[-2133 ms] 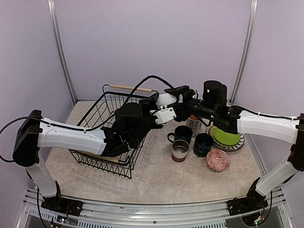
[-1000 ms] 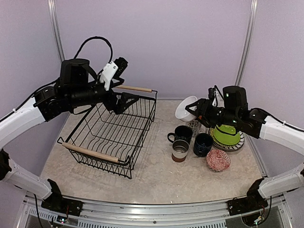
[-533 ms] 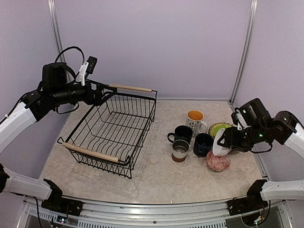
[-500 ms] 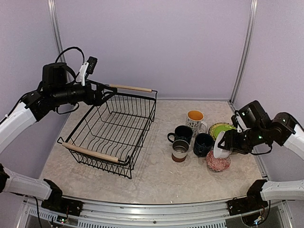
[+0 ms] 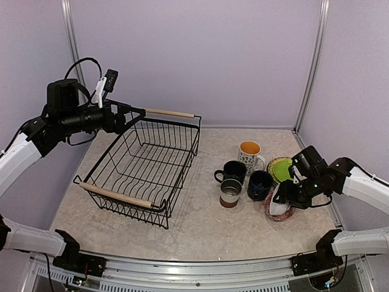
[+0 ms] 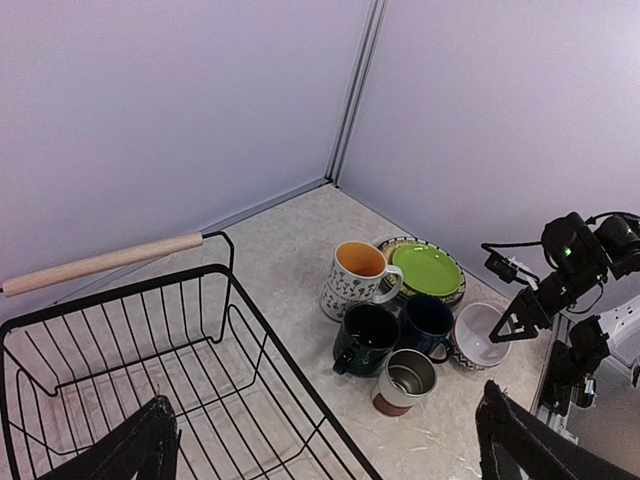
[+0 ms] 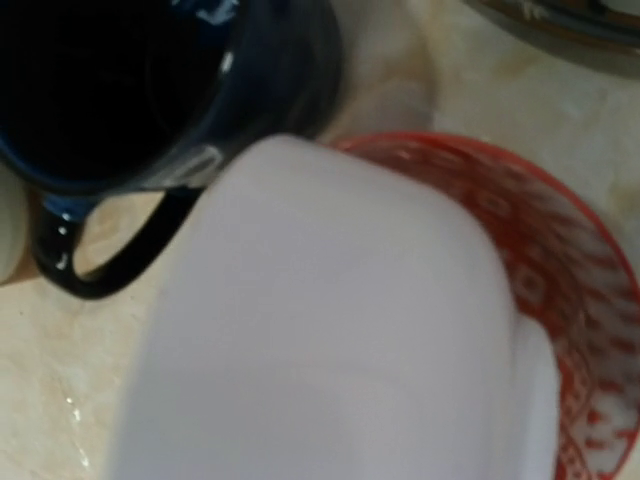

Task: Unload the mixed dishes from the dish rack
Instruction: Place the bowl in the bowl, then reset both arms

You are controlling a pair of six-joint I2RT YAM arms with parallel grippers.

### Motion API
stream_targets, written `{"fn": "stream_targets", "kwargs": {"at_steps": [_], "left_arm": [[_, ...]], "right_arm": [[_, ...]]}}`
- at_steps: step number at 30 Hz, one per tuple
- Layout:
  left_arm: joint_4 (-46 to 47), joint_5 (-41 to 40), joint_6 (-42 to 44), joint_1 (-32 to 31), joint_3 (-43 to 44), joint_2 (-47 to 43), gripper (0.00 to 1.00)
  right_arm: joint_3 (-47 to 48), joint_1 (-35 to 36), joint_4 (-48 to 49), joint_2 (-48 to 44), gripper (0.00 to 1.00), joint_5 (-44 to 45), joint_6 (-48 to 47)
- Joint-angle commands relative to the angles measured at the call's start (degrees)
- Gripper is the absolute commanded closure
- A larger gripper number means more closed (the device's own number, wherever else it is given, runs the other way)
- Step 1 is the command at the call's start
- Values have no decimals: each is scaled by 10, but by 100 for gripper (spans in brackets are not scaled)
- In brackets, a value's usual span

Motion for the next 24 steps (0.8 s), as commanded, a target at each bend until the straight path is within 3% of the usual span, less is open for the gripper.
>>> {"fn": "stream_targets", "kwargs": {"at_steps": [1,10,16,24], "left_arm": [[7,15,-4,9,-5,-9,1],[6,24,-7,16,-3,-2,1],[5,20,-4,19,-1,0,1],[-1,-48,-47,21,31,-5,1]], "right_arm": [[13,-5,6,-16,54,5,-8],[60,-7,-103,-43,2,99,14],[94,-6,-119,-67,0,139,18],[198,-6,-43,-89,0,168,-80]]}}
